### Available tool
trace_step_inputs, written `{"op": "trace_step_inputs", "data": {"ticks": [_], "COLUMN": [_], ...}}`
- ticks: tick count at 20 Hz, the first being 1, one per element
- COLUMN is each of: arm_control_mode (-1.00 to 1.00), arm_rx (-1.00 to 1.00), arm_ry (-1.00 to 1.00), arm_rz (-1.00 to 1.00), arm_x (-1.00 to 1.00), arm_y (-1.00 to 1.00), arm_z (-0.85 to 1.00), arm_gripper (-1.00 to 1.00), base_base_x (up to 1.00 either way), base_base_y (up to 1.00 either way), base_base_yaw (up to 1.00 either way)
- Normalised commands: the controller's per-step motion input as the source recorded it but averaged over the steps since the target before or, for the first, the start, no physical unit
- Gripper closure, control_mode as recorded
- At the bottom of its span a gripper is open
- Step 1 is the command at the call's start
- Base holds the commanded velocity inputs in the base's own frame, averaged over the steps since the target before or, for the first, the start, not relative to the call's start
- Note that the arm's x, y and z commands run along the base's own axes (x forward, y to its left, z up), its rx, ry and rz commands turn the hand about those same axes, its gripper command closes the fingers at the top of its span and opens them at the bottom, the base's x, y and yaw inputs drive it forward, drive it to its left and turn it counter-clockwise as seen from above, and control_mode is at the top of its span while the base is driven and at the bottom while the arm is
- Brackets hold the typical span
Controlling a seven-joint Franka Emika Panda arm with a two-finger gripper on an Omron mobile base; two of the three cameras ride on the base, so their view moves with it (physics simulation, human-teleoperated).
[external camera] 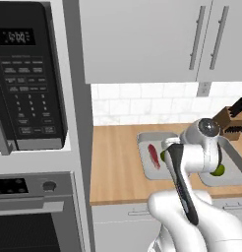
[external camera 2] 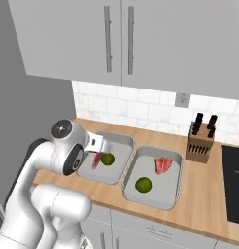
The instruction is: Place one lime and one steak in each tupperware on the nearby counter, to pack two identical lunches.
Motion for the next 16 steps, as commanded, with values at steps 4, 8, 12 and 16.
{"op": "trace_step_inputs", "data": {"ticks": [4, 8, 12, 16], "arm_control_mode": [-1.00, -1.00, -1.00, -1.00], "arm_rx": [0.00, 0.02, 0.03, 0.04], "arm_ry": [-0.15, -0.05, -0.04, -0.02], "arm_rz": [0.00, 0.00, 0.00, 0.00], "arm_x": [-0.45, -0.24, -0.22, -0.13], "arm_y": [-0.32, -0.42, -0.44, -0.45], "arm_z": [0.38, 0.01, 0.00, 0.00], "arm_gripper": [-1.00, -1.00, -1.00, -1.00], "base_base_x": [0.00, 0.00, 0.00, 0.00], "base_base_y": [0.00, 0.00, 0.00, 0.00], "base_base_yaw": [0.00, 0.00, 0.00, 0.00]}}
